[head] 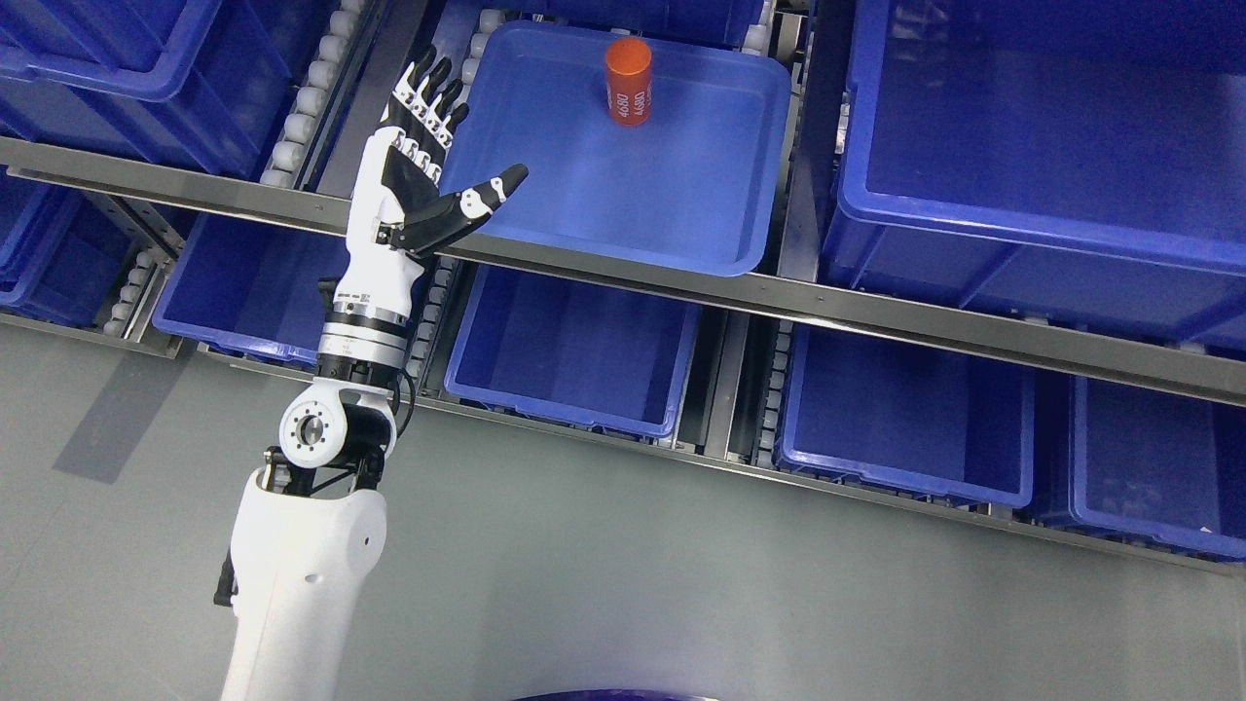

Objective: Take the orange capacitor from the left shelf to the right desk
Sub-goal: 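Reach the open left hand toward the orange capacitor in the blue tray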

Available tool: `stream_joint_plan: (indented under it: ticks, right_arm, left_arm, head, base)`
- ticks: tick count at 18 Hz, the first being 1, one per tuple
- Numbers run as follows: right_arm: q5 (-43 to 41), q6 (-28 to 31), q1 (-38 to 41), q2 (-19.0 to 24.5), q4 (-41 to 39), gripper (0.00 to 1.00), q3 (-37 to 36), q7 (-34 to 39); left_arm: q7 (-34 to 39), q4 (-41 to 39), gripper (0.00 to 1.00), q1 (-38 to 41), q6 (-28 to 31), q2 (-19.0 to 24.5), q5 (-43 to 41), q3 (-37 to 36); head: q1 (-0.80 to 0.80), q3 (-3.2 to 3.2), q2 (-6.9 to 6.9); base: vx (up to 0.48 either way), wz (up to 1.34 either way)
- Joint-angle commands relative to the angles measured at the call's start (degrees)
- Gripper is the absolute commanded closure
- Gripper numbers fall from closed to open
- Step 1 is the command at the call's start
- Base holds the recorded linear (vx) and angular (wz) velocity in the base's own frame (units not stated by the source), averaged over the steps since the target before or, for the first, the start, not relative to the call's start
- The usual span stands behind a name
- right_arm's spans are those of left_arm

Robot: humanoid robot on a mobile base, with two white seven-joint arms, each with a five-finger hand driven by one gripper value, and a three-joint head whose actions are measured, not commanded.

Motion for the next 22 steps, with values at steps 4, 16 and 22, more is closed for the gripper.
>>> stream_joint_plan:
  ticks: [4, 16, 22]
  right_arm:
    - [0.18, 0.05, 0.18, -1.0, -1.0, 0.0, -0.97, -0.02]
    - [0.18, 0.05, 0.18, -1.0, -1.0, 0.0, -0.97, -0.02]
    - [0.18, 0.05, 0.18, -1.0, -1.0, 0.0, -0.97, -0.02]
  left_arm:
    - [-0.02, 2.75, 0.0, -1.54, 0.17, 1.0, -0.25, 0.03]
    - [-3.62, 7.59, 0.0, -5.14, 0.35, 1.0, -3.41, -0.76]
    - [-3.01, 12.25, 0.0, -8.22, 0.44, 1.0, -3.41, 0.03]
  head:
    - [0.0, 0.0, 0.0]
    - [0.0, 0.0, 0.0]
    - [0.0, 0.0, 0.0]
  base:
    - [0.0, 0.0]
    - [0.0, 0.0]
    - [0.005, -0.01]
